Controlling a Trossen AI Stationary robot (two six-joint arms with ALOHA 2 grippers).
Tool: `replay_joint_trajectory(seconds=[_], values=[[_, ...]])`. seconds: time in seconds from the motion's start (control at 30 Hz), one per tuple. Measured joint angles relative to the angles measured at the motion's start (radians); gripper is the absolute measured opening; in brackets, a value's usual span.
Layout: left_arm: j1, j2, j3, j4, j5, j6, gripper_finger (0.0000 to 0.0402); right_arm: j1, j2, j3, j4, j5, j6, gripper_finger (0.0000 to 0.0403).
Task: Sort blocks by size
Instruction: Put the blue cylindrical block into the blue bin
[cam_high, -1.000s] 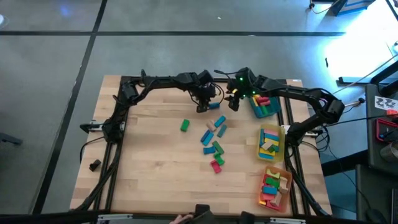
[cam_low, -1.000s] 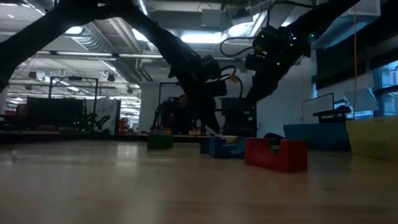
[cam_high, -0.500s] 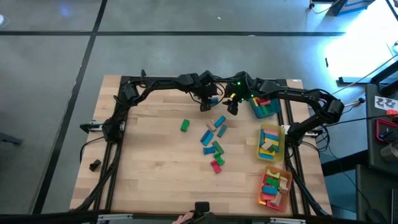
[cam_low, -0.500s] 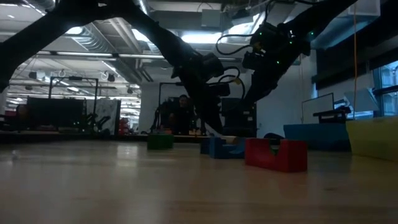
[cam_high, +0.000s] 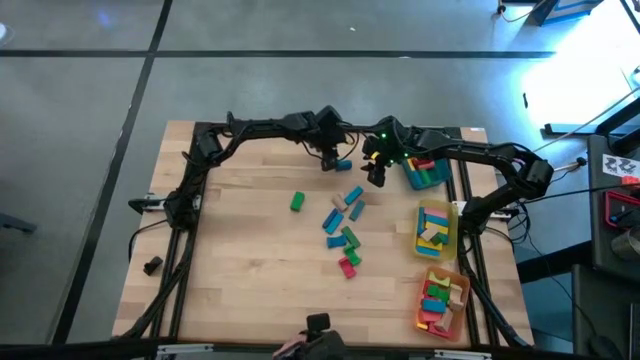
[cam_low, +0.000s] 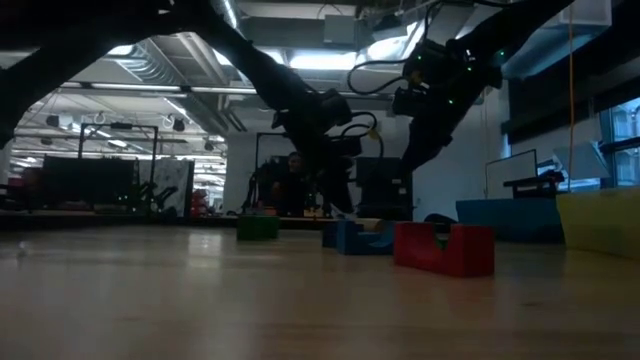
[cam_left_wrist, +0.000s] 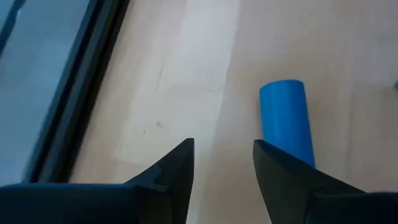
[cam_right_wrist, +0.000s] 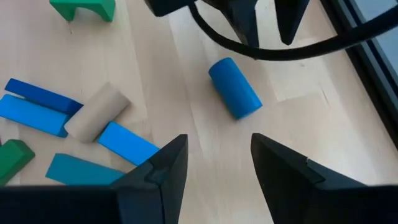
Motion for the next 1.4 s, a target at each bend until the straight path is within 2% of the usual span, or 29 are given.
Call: replay_joint_trajectory(seconds=[0.2,0.37,0.47,0.6,0.83,0.97,1.1,1.4], values=[[-0.020,-0.003,0.000,0.007,0.001,-0.063,0.0151,0.000,0.000,0.000,-0.011,0.000,0.000,0.0179],[-0.043,0.000,0.000,0.007,-0.110,-0.116,0.0178,0.000,0.000,0.000,-0.011,0.000,0.000,0.0179],[-0.055,0.000,0.000,0.008,-0.119,-0.070,0.0190,0.000,0.000,0.000,-0.012,0.000,0.000,0.0179],[-0.075,-0.008,0.000,0.010,-0.119,0.015,0.0193,0.000,0.000,0.000,-0.024,0.000,0.000,0.0179],[-0.108,-0.008,-0.001,0.007,-0.116,0.039,0.0194,0.000,0.000,0.000,-0.062,0.012,0.000,0.0179],[-0.127,-0.008,-0.002,-0.002,-0.106,0.010,0.0194,0.000,0.000,0.000,-0.083,0.013,0.000,0.0179],[-0.135,-0.008,-0.002,-0.010,-0.052,-0.017,0.0194,0.000,0.000,0.000,-0.092,0.013,0.000,0.0179],[-0.115,0.002,-0.002,-0.027,-0.039,-0.061,0.0194,0.000,0.000,0.000,-0.091,0.014,0.000,0.0179]])
